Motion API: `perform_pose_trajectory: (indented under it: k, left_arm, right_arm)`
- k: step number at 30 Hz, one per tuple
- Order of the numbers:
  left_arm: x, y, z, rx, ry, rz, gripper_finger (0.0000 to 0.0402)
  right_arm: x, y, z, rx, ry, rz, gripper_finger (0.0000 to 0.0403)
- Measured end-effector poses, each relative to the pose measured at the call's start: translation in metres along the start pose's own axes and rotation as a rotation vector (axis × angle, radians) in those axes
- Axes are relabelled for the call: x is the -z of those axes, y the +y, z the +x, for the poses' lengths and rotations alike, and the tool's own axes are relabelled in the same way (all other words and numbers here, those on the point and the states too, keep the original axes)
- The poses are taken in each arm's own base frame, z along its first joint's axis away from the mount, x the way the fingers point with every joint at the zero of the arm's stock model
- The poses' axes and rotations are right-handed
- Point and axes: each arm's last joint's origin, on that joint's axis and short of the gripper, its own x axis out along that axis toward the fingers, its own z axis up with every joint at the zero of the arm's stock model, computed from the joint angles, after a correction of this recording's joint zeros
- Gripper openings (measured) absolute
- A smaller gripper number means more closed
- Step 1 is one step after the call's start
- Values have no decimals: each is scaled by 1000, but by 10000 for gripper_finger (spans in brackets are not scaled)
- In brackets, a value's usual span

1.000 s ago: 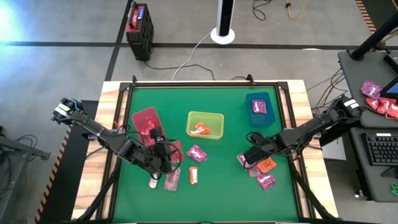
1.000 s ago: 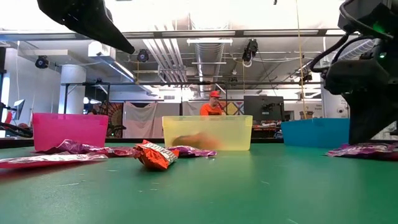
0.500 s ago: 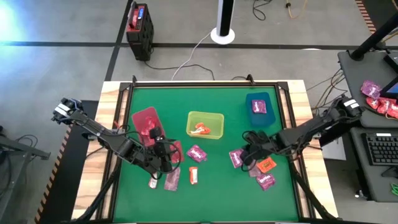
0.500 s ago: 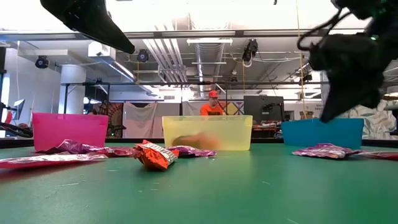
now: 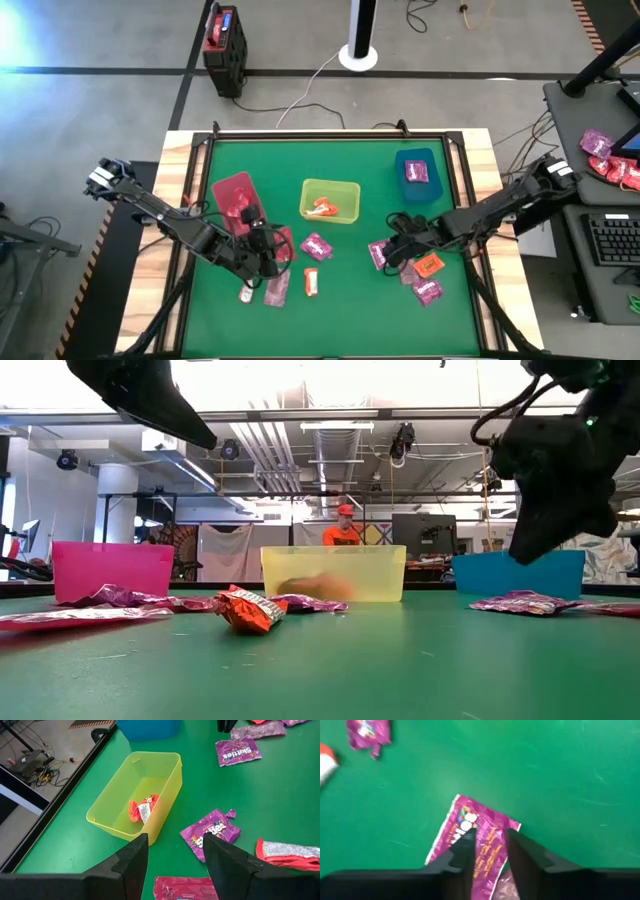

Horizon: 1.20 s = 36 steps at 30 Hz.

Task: Sort candy by brand, put in halloween buckets
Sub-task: Put the purple candy into the blue bin

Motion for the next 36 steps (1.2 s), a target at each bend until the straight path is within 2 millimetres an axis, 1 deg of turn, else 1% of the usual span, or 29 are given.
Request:
perform_pose_trajectory:
  k: [4,7,10,13,15,18,24,25,28,31,33,36]
  left_arm:
    - [2,-4,4,-4,10,10,173]
    - [4,-6,7,-8,16,14,173]
    - [4,-8,9,-8,18,16,173]
    - [4,-9,9,-8,19,17,173]
    - [4,-9,9,-8,17,13,173]
    - [4,-9,9,-8,16,12,173]
    - [4,-9,9,-7,15,11,173]
    - [4,-9,10,-7,15,11,173]
    - [4,-9,10,-7,15,10,173]
    - [4,-9,10,-8,15,10,173]
    - [3,-9,10,-7,12,8,173]
    - [3,-9,10,-6,7,7,173]
  right_arm:
    - [3,3,11,40,20,-15,160]
    - [7,3,23,94,49,-43,198]
    - [10,5,32,114,75,-40,222]
    - [12,7,40,117,69,-47,225]
    - [13,7,43,128,70,-51,214]
    - [13,7,44,135,53,-58,173]
    - [10,9,41,109,26,-111,38]
    - [9,9,40,101,20,-121,25]
    - [8,10,36,83,14,-128,17]
    - [3,10,26,54,-18,-126,10]
    - [-6,9,14,52,-82,-126,9]
    - [-26,9,-9,96,-209,-142,8]
